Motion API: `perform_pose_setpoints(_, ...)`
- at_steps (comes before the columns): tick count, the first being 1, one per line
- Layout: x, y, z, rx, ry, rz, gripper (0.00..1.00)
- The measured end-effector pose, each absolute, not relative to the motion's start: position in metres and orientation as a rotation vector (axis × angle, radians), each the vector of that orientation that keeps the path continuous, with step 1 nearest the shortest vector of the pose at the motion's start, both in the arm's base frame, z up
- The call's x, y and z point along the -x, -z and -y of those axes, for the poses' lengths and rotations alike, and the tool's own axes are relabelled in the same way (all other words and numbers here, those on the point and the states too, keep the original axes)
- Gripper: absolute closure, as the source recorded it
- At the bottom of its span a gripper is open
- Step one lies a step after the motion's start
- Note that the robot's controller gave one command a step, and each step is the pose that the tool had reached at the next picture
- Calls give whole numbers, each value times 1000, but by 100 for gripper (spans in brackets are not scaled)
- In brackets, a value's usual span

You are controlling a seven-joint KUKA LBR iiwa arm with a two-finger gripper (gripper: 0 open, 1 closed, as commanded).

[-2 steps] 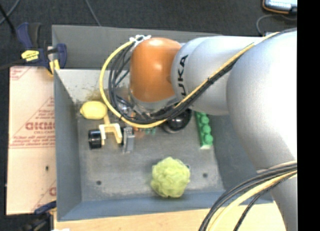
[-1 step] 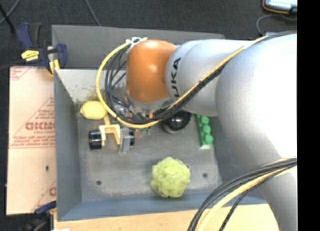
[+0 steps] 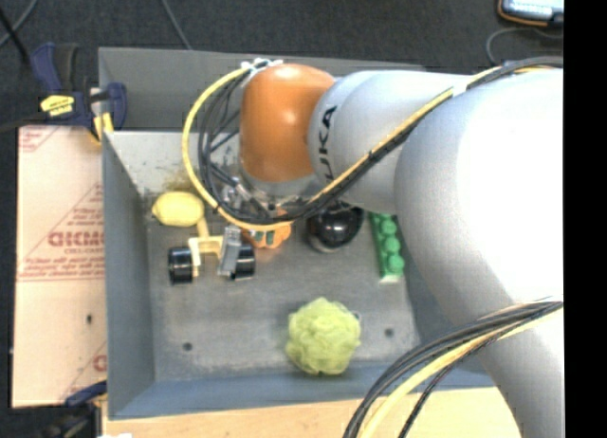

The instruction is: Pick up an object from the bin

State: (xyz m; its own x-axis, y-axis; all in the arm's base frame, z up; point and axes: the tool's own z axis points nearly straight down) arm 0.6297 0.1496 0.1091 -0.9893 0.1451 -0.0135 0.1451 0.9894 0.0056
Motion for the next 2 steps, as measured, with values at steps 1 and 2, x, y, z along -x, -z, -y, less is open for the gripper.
perform_pose_setpoints(1,-633,-88,-164,178,-4,-3126,0)
perform_pose_setpoints(2,-640,-78,-165,-97,-13,-3113,100)
